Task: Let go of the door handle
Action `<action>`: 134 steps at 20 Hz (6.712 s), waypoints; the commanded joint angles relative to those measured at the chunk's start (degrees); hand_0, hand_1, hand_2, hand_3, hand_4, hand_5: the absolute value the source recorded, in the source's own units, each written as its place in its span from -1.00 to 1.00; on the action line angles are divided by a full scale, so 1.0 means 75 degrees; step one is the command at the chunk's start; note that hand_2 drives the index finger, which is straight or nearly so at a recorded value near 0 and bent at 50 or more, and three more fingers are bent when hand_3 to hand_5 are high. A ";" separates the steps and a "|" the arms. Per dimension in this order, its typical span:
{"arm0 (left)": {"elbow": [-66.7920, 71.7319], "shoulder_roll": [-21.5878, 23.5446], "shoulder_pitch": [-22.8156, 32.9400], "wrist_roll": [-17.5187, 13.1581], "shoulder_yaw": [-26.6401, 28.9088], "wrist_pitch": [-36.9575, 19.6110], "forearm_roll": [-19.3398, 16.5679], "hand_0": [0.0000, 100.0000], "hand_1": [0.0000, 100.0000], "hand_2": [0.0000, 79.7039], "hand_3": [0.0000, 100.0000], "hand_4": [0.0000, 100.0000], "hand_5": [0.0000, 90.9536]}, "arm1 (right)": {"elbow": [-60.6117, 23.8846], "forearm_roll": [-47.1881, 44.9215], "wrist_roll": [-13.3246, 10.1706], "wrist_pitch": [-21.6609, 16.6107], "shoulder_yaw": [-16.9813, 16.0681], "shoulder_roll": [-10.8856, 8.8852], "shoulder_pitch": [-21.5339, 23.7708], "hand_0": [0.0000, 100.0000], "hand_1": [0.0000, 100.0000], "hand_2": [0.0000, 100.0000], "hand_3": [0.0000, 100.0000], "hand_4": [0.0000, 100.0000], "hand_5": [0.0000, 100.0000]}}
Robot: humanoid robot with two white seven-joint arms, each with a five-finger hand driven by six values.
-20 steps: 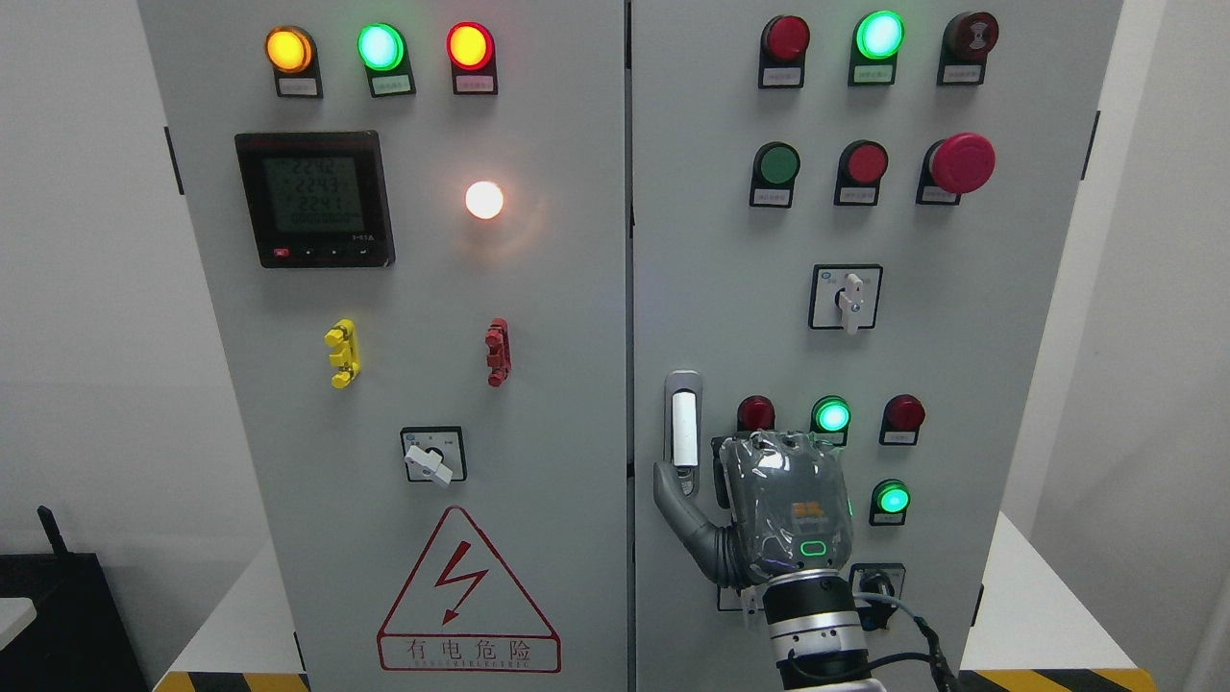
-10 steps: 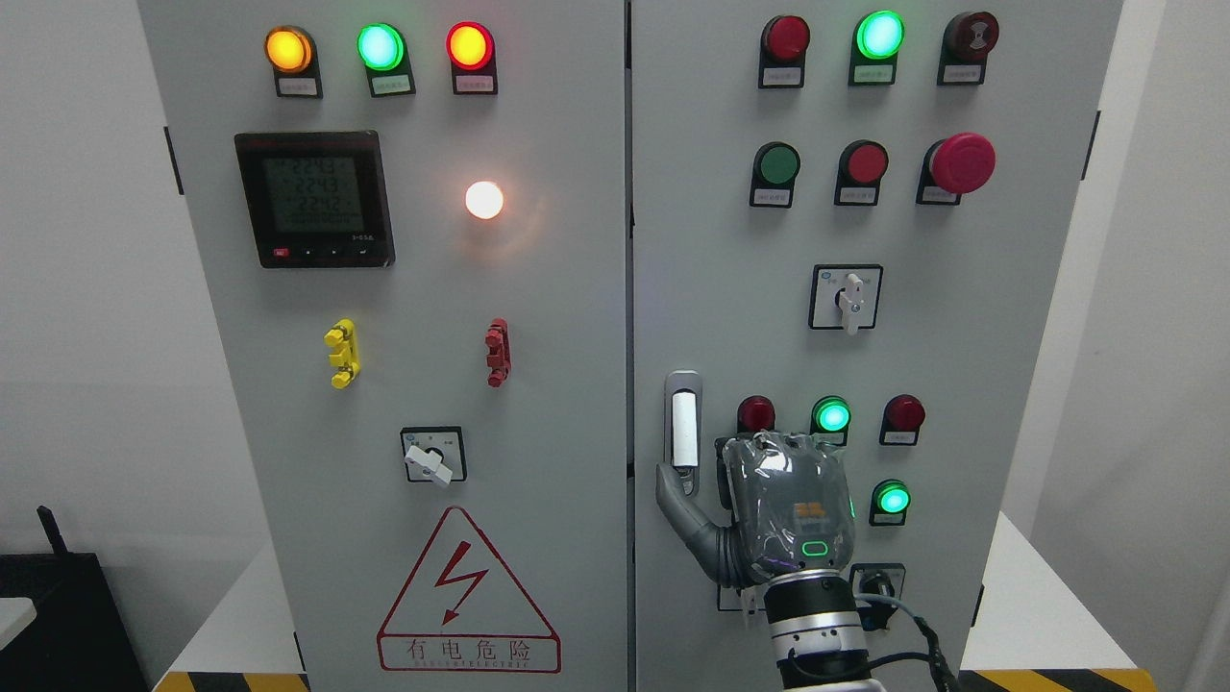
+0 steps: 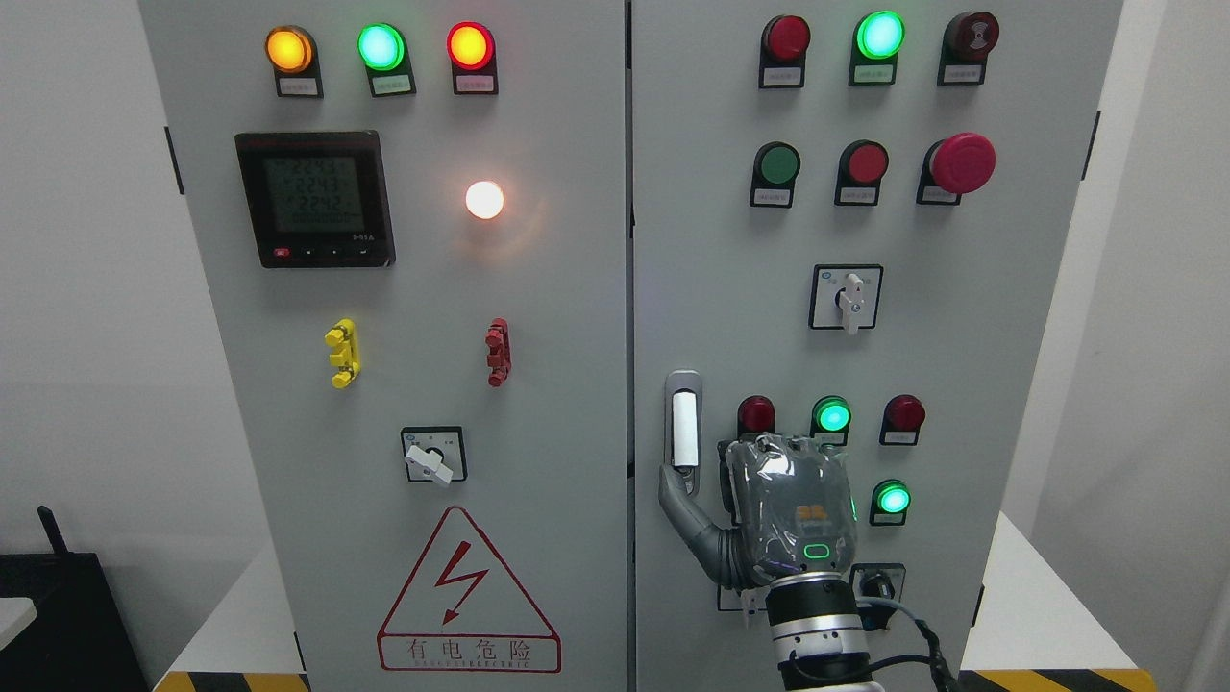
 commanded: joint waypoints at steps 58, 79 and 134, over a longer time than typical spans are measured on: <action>0.0129 0.0001 0.0000 0.0006 0.0082 0.0006 0.0000 -0.76 -0.22 -1.00 -1.00 -1.00 -1.00 | -0.0417 0.0133 -0.0052 0.0040 -0.0151 -0.0001 0.0070 -0.10 -0.70 0.88 1.00 0.99 0.92; 0.0129 0.0001 0.0000 0.0006 0.0082 0.0006 0.0000 -0.76 -0.22 -1.00 -1.00 -1.00 -1.00 | -0.0428 0.0379 -0.0052 0.0005 -0.0315 -0.0001 0.0187 -0.10 -0.67 0.87 1.00 0.99 0.91; 0.0129 -0.0010 0.0000 0.0006 0.0082 0.0006 0.0000 -0.76 -0.22 -1.00 -1.00 -1.00 -1.00 | -0.0557 0.0485 -0.0040 -0.0019 -0.0701 -0.0013 -0.0059 -0.11 -0.64 0.87 1.00 0.99 0.92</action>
